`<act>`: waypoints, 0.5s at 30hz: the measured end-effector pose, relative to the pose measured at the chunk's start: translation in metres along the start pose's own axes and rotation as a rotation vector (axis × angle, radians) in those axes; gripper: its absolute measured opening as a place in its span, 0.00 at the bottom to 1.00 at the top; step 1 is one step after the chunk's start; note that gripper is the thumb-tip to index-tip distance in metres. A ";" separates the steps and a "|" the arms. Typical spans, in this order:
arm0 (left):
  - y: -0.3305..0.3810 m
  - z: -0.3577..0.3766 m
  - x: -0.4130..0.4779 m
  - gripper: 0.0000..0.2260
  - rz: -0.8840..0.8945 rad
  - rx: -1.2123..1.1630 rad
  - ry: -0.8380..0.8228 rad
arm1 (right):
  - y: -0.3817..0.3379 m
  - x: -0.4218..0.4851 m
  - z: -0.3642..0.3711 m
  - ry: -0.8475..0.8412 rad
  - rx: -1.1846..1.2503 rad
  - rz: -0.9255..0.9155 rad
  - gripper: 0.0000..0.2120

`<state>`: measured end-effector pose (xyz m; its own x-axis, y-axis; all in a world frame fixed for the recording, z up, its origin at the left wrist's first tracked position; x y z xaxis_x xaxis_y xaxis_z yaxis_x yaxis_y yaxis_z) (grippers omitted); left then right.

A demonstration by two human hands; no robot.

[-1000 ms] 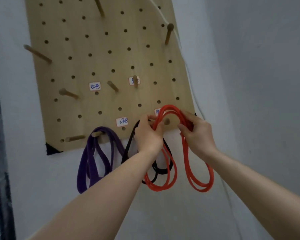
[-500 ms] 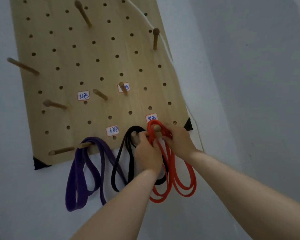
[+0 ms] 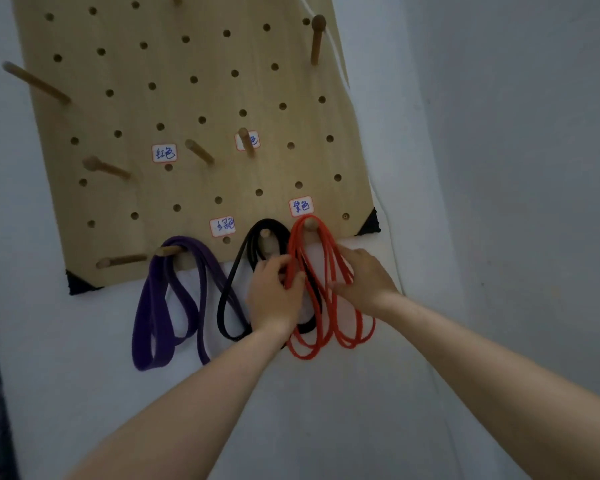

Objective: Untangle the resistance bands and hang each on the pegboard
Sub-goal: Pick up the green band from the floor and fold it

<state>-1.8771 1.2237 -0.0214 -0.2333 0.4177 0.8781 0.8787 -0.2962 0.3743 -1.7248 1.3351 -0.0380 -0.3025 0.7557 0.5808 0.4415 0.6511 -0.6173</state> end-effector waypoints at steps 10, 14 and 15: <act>-0.036 -0.038 -0.129 0.10 -0.025 -0.044 -0.726 | -0.025 -0.142 0.022 -0.198 0.019 -0.125 0.07; -0.069 -0.055 -0.209 0.08 -0.077 -0.066 -0.848 | -0.005 -0.200 0.062 -0.468 -0.009 -0.062 0.07; -0.077 -0.058 -0.231 0.08 -0.087 -0.063 -0.871 | 0.003 -0.215 0.073 -0.523 -0.014 -0.043 0.07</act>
<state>-1.9146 1.1000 -0.2358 0.1254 0.9405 0.3158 0.8418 -0.2693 0.4679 -1.7198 1.1798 -0.2033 -0.7003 0.6643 0.2612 0.4294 0.6843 -0.5893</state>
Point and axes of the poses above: each hand's wrist, its own x-axis towards the middle knuckle, its own z-axis out of the palm, y = z × x, the point moved 10 cm from there along x, towards the middle knuckle, and after that the axes turned 8 degrees about z, right-handed, at the moved point
